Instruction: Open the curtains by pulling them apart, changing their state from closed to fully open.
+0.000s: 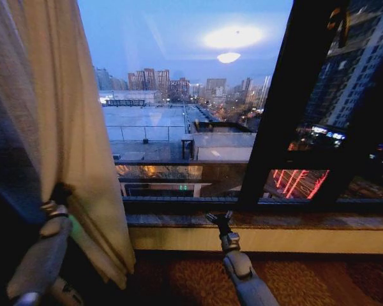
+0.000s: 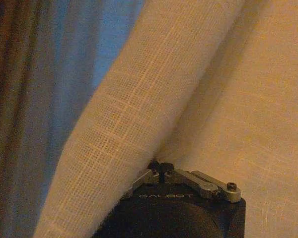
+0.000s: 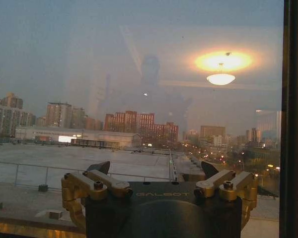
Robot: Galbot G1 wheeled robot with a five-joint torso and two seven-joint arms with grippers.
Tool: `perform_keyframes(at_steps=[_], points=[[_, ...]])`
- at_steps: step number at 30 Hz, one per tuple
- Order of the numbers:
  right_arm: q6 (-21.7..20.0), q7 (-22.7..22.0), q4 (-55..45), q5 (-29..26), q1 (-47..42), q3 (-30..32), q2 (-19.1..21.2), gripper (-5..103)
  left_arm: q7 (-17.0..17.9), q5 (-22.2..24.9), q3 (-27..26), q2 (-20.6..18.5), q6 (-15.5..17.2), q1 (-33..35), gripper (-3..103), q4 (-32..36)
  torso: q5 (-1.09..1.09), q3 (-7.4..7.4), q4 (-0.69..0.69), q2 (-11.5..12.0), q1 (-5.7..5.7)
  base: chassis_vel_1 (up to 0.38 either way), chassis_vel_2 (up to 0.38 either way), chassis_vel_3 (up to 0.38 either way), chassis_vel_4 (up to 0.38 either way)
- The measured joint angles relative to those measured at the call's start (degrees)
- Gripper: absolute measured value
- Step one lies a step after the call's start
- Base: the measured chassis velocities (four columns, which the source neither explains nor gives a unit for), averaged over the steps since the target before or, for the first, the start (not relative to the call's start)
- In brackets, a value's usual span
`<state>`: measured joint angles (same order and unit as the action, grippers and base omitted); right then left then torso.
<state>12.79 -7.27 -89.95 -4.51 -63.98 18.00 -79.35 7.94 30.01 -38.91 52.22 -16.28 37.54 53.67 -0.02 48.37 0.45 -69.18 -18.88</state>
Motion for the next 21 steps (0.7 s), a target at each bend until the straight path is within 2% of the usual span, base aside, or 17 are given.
perform_keyframes(at_steps=[5,9,15,18,19,21], points=[[0.0,0.0,0.0,0.0,0.0,0.0,0.0,100,-0.1,0.0,-1.0,-1.0,-0.2,0.0,0,-0.8,0.01,0.00,0.00,0.0,0.00,0.000,0.000,0.000,0.000],[0.0,0.0,0.0,0.0,0.0,0.0,0.0,100,-0.2,-0.2,-0.9,-0.2,-0.2,0.6,0,0.8,0.02,0.00,0.00,0.0,0.00,0.000,0.000,0.000,0.000],[0.0,0.0,0.0,0.0,0.0,0.0,0.0,100,0.9,-2.2,0.0,2.9,1.9,5.6,-3,8.6,0.03,0.00,0.02,0.0,0.00,0.000,0.000,0.000,0.000],[0.0,0.0,0.0,0.0,0.0,0.0,0.0,100,1.0,-4.2,0.4,6.1,2.9,10.6,12,15.7,0.01,0.00,0.01,0.0,0.00,0.000,0.000,0.000,0.000],[0.0,0.0,0.0,0.0,0.0,0.0,0.0,100,1.0,-4.2,0.4,6.1,2.9,10.6,12,15.7,0.01,0.00,0.01,0.0,0.00,0.000,0.000,0.000,0.000],[0.0,0.0,0.0,0.0,0.0,0.0,0.0,100,1.0,-5.5,0.5,9.1,3.1,14.5,23,21.7,0.04,0.00,0.02,0.0,0.00,0.000,0.000,0.000,0.000]])
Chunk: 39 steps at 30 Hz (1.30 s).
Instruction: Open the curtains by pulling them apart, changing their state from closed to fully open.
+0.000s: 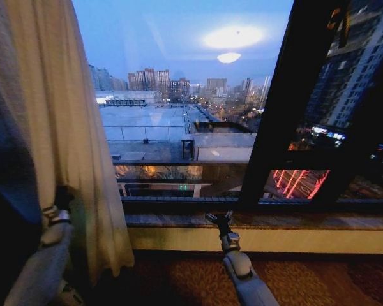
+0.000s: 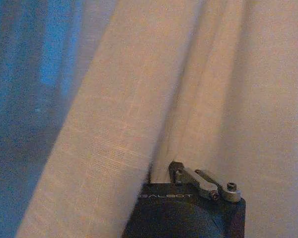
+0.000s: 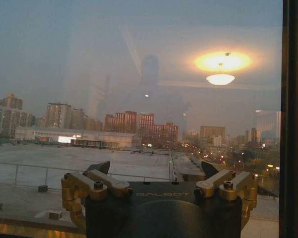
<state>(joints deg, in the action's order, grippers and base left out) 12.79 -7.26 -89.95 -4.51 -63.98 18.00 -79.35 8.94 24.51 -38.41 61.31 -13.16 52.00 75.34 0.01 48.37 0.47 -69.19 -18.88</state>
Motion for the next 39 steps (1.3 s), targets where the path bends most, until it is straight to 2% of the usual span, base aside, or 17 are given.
perform_keyframes(at_steps=[1,3,4,6,7,10,11,12,13,16,19,22,30,39], points=[[0.0,0.0,0.0,0.0,0.0,0.0,0.0,100,0.0,0.0,0.1,0.7,0.3,0.9,23,1.3,0.00,0.00,0.00,0.0,0.00,0.000,0.000,0.000,0.000],[0.0,0.0,0.0,0.0,0.0,0.0,0.0,100,-1.4,-0.2,0.3,2.8,0.4,4.5,33,6.7,0.00,0.00,0.00,0.0,0.00,0.000,0.000,0.000,0.000],[0.0,0.0,0.0,0.0,0.0,0.0,0.0,100,-1.4,-0.2,0.3,2.8,0.4,4.5,33,6.7,0.00,0.00,0.00,0.0,0.00,0.000,0.000,0.000,0.000],[0.0,0.0,0.0,0.0,0.0,0.0,0.0,100,-3.3,0.0,0.1,4.4,0.0,9.2,44,11.3,0.00,0.00,0.01,0.0,0.00,0.000,0.000,0.000,0.000],[0.0,0.0,0.0,0.0,0.0,0.0,0.0,100,-3.3,0.0,0.1,4.4,0.0,9.2,44,11.3,0.00,0.00,0.01,0.0,0.00,0.000,0.000,0.000,0.000],[0.0,0.0,0.0,0.0,0.0,0.0,0.0,100,-5.9,1.4,-0.6,6.3,-0.3,16.5,61,18.0,0.01,-0.01,-0.02,0.0,0.00,0.000,0.000,0.000,0.000],[0.0,0.0,0.0,0.0,0.0,0.0,0.0,100,-6.6,1.8,-0.6,7.0,-0.6,18.5,61,19.7,0.00,-0.01,-0.01,0.0,0.01,0.000,0.000,0.000,0.000],[0.0,0.0,0.0,0.0,0.0,0.0,0.0,100,-7.1,1.9,-0.6,7.6,-0.9,19.9,66,20.9,-0.01,-0.01,-0.02,0.0,0.01,0.000,0.000,0.000,0.000],[0.0,0.0,0.0,0.0,0.0,0.0,0.0,100,-7.1,1.9,-0.6,7.6,-0.9,19.9,66,20.9,-0.01,-0.01,-0.02,0.0,0.01,0.000,0.000,0.000,0.000],[0.0,0.0,0.0,0.0,0.0,0.0,0.0,100,-9.6,1.8,-0.3,9.8,-2.4,24.6,82,24.2,-0.01,0.00,-0.01,0.0,0.01,0.000,0.000,0.000,0.000],[0.0,0.0,0.0,0.0,0.0,0.0,0.0,100,-11.3,0.9,0.0,10.6,-3.8,26.2,87,24.8,0.00,0.00,-0.01,0.0,0.00,0.000,0.000,0.000,0.000],[0.0,0.0,0.0,0.0,0.0,0.0,0.0,100,-13.6,0.4,0.3,11.0,-6.1,27.4,99,25.1,-0.01,-0.01,-0.01,0.0,0.01,0.000,0.000,0.000,0.000],[0.0,0.0,0.0,0.0,0.0,0.0,0.0,100,-15.1,0.7,1.2,12.2,-7.0,27.8,100,25.0,-0.02,0.00,-0.01,0.0,0.00,0.000,0.000,0.000,0.000],[0.0,0.0,0.0,0.0,0.0,0.0,0.0,100,-15.6,-0.5,2.1,12.7,-6.0,27.0,100,24.1,-0.02,0.00,-0.01,0.0,0.00,0.000,0.000,0.000,0.000]])
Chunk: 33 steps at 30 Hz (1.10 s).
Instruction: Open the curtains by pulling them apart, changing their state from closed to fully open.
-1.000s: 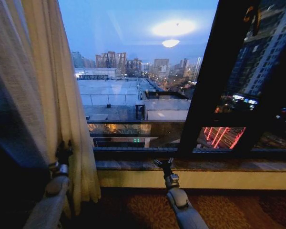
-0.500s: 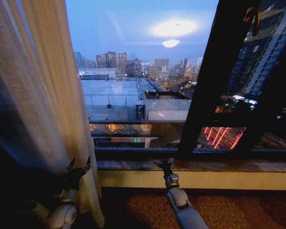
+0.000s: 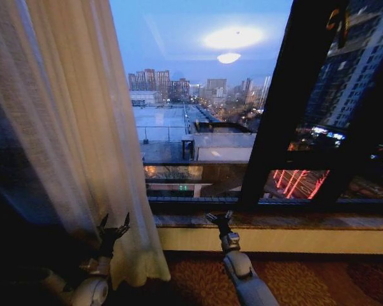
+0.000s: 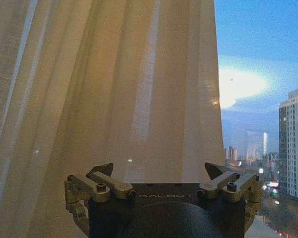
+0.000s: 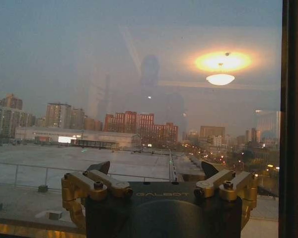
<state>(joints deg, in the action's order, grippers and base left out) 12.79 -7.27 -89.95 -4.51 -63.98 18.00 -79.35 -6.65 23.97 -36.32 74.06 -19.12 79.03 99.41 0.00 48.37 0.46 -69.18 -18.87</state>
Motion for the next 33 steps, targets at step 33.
perform_keyframes(at_steps=[33], points=[[0.0,0.0,0.0,0.0,0.0,0.0,0.0,100,0.2,-0.2,-0.1,-0.2,0.3,-0.2,100,-0.2,-0.01,0.00,-0.01,0.0,-0.01,-0.051,-0.045,0.054,0.050]])
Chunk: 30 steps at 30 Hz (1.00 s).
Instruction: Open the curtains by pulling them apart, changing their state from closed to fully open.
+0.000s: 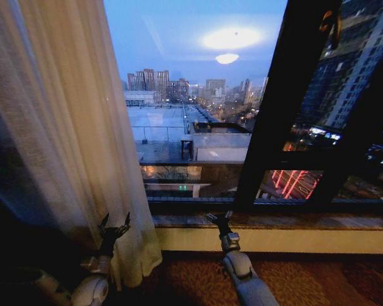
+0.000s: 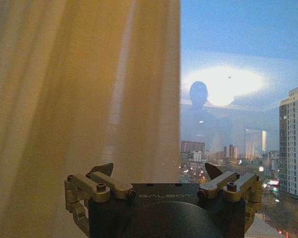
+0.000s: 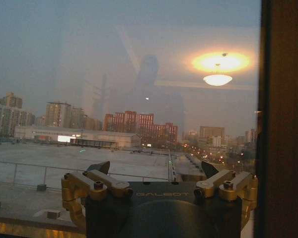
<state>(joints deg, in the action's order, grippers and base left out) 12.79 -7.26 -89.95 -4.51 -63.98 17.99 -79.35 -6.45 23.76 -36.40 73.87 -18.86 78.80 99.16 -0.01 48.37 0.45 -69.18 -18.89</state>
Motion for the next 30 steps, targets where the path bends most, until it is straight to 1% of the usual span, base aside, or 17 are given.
perform_keyframes(at_steps=[5,9,30], points=[[0.0,0.0,0.0,0.0,0.0,0.0,0.0,100,0.0,0.0,0.0,0.0,0.0,0.0,100,0.0,0.02,0.00,0.01,0.0,0.00,-0.262,-0.268,0.254,0.254],[0.0,0.0,0.0,0.0,0.0,0.0,0.0,100,0.0,0.0,0.0,0.0,0.0,0.0,100,0.0,0.00,0.00,0.01,0.0,0.01,-0.330,-0.314,0.314,0.328],[0.0,0.0,0.0,0.0,0.0,0.0,0.0,100,0.0,0.0,0.0,0.0,0.0,0.0,100,0.0,0.00,0.00,0.01,0.0,0.01,-0.352,-0.355,0.357,0.354]])
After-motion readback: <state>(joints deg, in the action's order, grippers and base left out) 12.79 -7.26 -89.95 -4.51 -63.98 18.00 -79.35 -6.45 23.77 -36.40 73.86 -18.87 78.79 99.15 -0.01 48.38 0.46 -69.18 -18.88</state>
